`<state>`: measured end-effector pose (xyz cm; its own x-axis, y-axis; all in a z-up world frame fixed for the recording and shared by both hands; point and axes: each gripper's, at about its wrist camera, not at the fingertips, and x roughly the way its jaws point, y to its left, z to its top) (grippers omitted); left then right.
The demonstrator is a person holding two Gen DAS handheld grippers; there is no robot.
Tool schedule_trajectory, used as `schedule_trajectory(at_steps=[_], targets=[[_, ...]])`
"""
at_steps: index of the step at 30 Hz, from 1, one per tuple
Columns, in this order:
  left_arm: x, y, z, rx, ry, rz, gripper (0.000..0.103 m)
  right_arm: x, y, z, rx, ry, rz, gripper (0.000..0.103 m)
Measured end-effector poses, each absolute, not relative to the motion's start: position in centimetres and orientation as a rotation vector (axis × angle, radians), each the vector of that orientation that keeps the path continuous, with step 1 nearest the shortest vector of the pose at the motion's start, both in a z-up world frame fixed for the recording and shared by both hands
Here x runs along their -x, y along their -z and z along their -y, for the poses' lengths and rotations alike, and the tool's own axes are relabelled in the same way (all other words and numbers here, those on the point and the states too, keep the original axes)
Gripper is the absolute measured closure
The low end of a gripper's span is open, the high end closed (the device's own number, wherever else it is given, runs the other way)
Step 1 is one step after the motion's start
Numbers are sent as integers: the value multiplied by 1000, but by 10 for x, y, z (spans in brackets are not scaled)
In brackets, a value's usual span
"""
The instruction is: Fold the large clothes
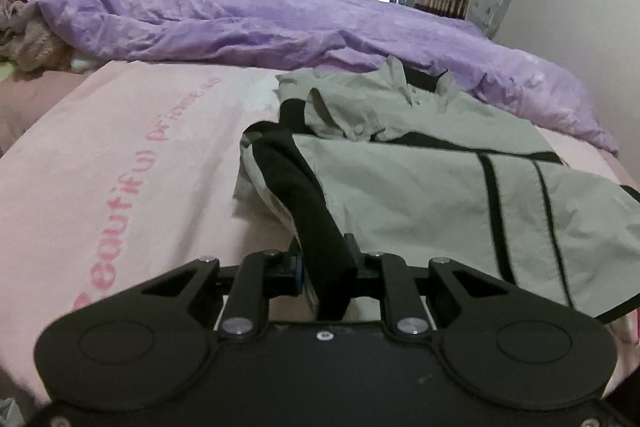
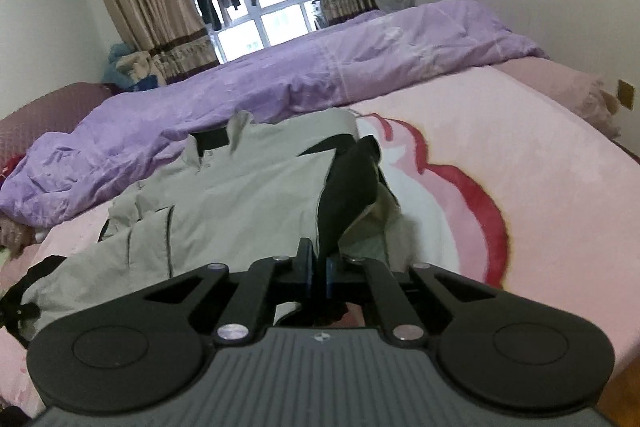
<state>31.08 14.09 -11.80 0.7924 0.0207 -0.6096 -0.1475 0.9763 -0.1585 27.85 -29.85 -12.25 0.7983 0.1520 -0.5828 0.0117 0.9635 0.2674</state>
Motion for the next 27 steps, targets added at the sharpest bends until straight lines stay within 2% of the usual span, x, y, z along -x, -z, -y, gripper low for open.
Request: schedule_trajectory(at_steps=[5, 10, 13, 20, 27], targets=[[-311, 158, -149, 267, -104, -731, 86, -290, 164, 303, -264, -22, -755, 97], [-325, 189, -153, 286, -146, -777, 85, -302, 198, 286, -161, 41, -790, 97], [-330, 180, -158, 299, -145, -757, 88, -304, 194, 282, -155, 52, -768, 97], [-350, 121, -151, 177, -153, -578, 90, -320, 146, 273, -130, 17, -586, 97], [-378, 181, -160, 192, -182, -742, 91, -346, 205, 271, -137, 56, -757, 97]])
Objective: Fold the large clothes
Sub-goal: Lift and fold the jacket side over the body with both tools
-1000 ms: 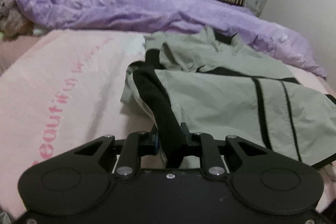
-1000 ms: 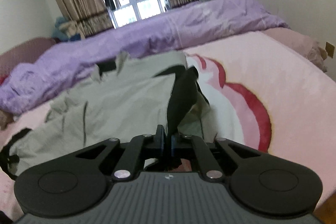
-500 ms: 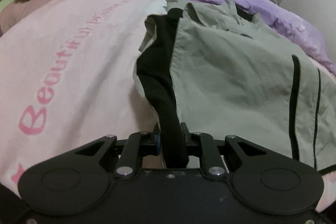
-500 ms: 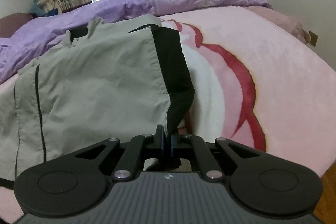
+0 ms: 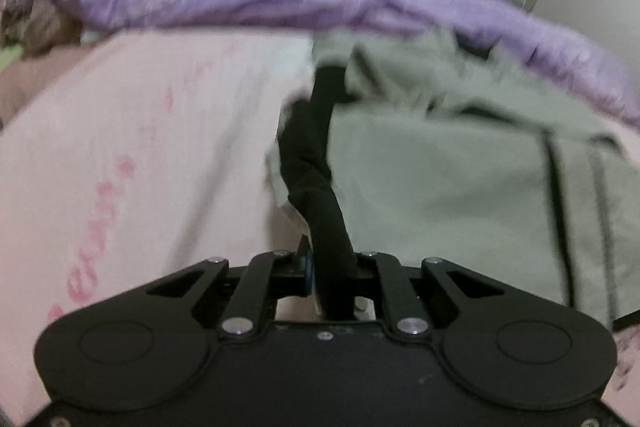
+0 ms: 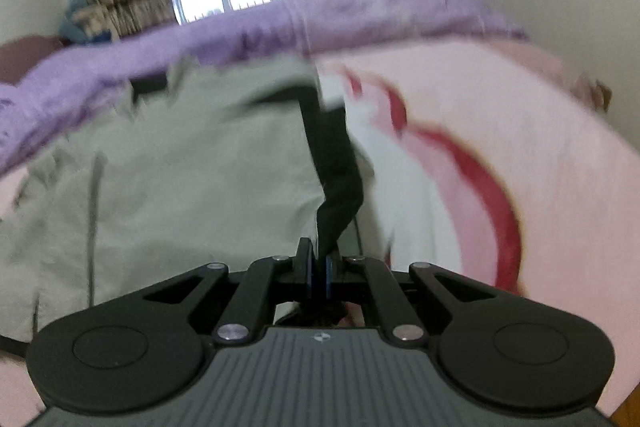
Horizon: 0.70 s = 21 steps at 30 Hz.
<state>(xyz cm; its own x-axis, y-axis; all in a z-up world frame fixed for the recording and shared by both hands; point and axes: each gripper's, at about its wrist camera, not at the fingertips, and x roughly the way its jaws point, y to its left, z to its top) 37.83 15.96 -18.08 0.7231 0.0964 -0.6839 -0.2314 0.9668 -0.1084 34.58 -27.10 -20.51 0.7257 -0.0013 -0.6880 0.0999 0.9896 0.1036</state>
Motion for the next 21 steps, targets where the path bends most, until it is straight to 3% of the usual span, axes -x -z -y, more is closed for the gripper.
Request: schedule_trajectory(at_steps=[4, 11, 21], targets=[[-372, 189, -164, 224, -182, -748, 91, -336, 213, 281, -195, 37, -755, 97], [-370, 133, -160, 252, -174, -605, 94, -322, 165, 286, -259, -48, -575, 98], [-455, 81, -159, 220, -135, -456, 94, -399, 112, 268, -287, -123, -426, 98]])
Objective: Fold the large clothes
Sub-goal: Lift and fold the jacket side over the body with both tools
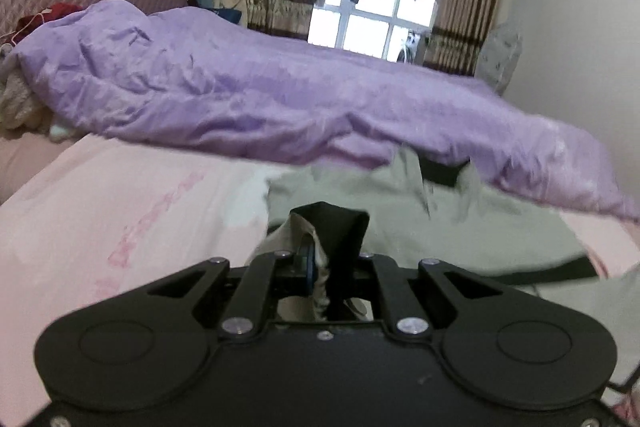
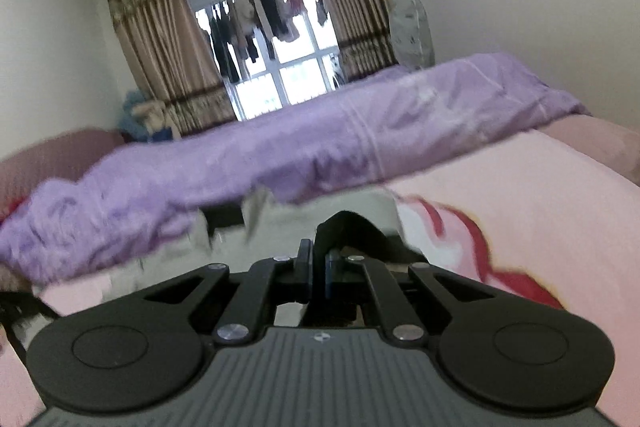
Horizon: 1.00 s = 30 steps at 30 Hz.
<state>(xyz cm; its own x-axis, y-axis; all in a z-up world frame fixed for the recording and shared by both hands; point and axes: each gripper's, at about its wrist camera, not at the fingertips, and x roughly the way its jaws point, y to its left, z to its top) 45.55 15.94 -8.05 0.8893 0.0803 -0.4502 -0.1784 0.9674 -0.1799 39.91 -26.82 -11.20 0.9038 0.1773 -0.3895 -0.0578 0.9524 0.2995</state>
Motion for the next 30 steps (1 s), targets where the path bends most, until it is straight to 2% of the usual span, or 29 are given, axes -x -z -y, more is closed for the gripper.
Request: schedule_trajectory(at_steps=[6, 12, 14, 15, 16, 17, 18, 19, 20, 24, 27, 30], targets=[[-519, 71, -179, 255, -197, -394, 95, -473, 106, 267, -341, -80, -381, 98], [-600, 101, -185, 211, -220, -413, 94, -565, 148, 257, -350, -6, -429, 97], [-626, 121, -189, 202, -213, -434, 87, -587, 165, 255, -363, 15, -450, 83], [-637, 129, -192, 208, -203, -436, 83, -596, 176, 256, -386, 21, -447, 71], [-643, 136, -193, 213, -184, -437, 75, -603, 184, 259, -409, 26, -431, 54], [-649, 140, -195, 205, -154, -440, 59, -605, 190, 261, -437, 29, -407, 41], [-648, 142, -199, 191, -140, -407, 52, -609, 196, 266, -478, 28, -391, 20], [-647, 141, -202, 202, -159, -371, 39, -610, 197, 269, -498, 8, -400, 17], [-645, 136, -204, 203, -202, -366, 32, -610, 198, 272, -503, -28, -399, 18], [-624, 116, -209, 145, -225, -305, 33, -595, 185, 283, -469, -52, -294, 17], [-606, 104, -208, 91, -192, -243, 33, -579, 170, 292, -478, -63, -193, 8], [-600, 109, -211, -22, -93, -259, 32, -585, 163, 290, -335, -81, -278, 8]])
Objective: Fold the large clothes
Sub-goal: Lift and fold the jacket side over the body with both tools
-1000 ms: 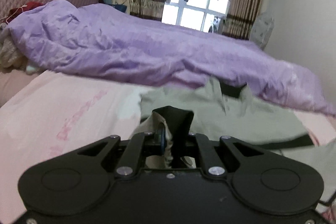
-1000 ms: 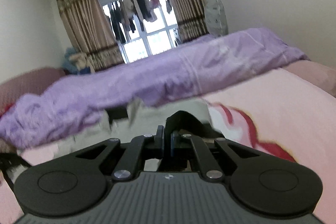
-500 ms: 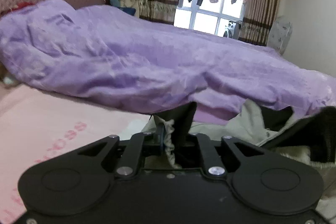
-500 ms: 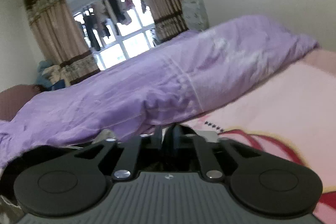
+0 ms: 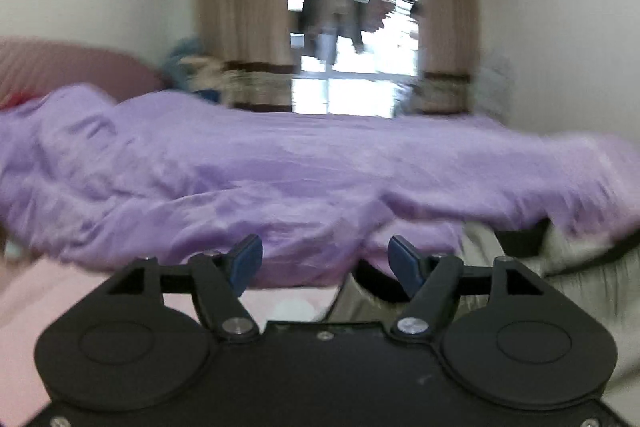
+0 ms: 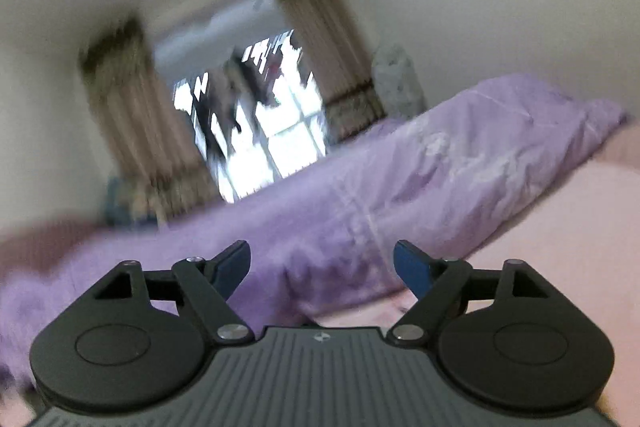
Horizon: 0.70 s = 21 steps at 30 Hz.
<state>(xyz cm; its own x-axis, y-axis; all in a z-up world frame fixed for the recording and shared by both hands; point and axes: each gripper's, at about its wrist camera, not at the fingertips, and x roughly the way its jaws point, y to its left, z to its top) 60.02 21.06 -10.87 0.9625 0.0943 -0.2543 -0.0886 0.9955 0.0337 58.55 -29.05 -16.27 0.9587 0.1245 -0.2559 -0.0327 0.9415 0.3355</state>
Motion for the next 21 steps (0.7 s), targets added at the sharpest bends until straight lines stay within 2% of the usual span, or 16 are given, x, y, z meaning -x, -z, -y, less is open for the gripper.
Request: schedule_trajectory(at_steps=[3, 7, 12, 13, 14, 15, 16, 17, 19, 21], targets=[[-609, 127, -218, -50, -87, -338, 32, -599, 172, 280, -204, -126, -395, 8], [-629, 148, -228, 90, 3, -447, 32, -617, 201, 273, -300, -185, -516, 7], [-631, 146, -204, -6, 79, -440, 32, -628, 210, 251, -168, -204, -623, 8], [-634, 145, -199, -10, 90, -439, 32, -631, 209, 246, -139, -208, -638, 12], [-635, 146, -193, -14, 85, -443, 32, -630, 208, 241, -113, -204, -643, 21], [-640, 147, -189, -15, 67, -452, 32, -631, 208, 237, -87, -185, -645, 55], [-645, 150, -187, -19, 53, -458, 37, -631, 209, 233, -73, -169, -647, 67], [-648, 154, -183, -29, 35, -464, 53, -630, 211, 231, -65, -164, -646, 68], [-652, 161, -181, -60, -29, -482, 102, -624, 212, 229, -40, -158, -622, 74], [-656, 164, -184, -13, -74, -486, 103, -619, 210, 226, -29, -133, -593, 78]])
